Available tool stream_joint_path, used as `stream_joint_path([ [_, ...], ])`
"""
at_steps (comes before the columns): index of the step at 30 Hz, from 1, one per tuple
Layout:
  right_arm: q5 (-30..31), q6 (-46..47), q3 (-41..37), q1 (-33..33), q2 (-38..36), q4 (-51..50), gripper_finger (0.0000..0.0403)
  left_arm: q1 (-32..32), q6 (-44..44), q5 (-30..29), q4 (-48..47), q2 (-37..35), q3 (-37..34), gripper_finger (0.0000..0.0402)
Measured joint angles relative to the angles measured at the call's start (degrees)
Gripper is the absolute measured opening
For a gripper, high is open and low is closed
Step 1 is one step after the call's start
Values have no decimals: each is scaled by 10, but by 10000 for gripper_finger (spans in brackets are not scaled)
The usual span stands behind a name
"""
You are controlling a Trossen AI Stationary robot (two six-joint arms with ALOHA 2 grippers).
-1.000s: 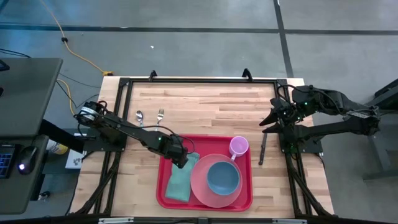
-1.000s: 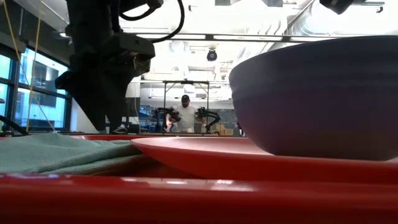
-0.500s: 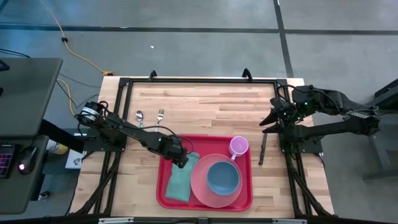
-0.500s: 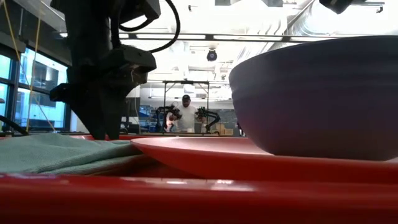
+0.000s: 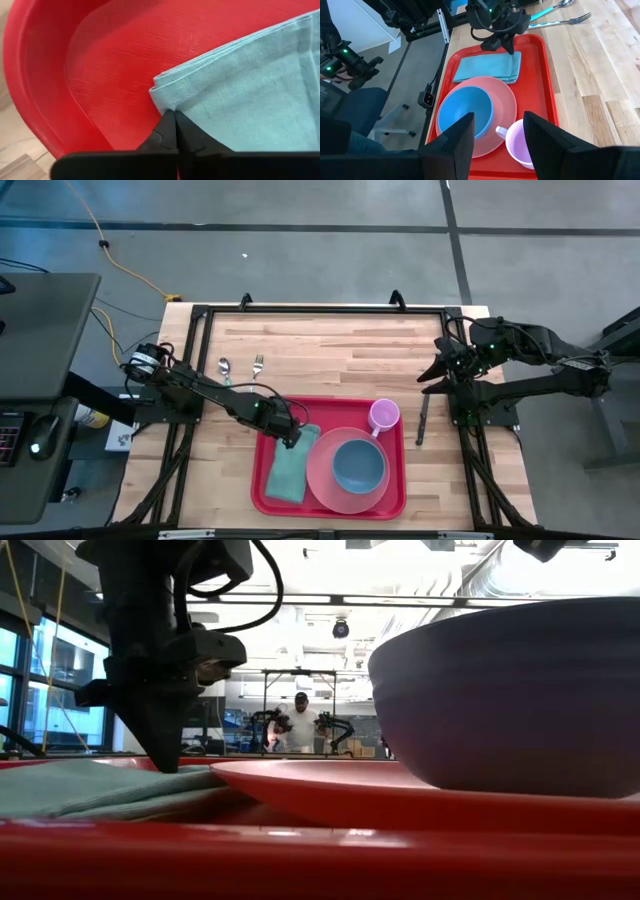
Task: Set up tray
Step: Put the blue napkin on the tray to the left of the pink plate
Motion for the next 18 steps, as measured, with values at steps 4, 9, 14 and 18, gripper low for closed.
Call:
stream_joint_path([
  [4, 0, 1, 0, 0, 0, 0, 149, 0, -9, 2, -13, 0, 0, 23],
  [9, 0, 3, 0, 0, 0, 0, 149, -2, -25, 2, -16, 0, 0, 18],
  [14, 0, 4, 0, 0, 0, 0, 149, -4, -50, -3, -28, 0, 0, 10],
  [18, 0, 4, 0, 0, 0, 0, 149, -12, -79, -14, -35, 0, 0, 14],
])
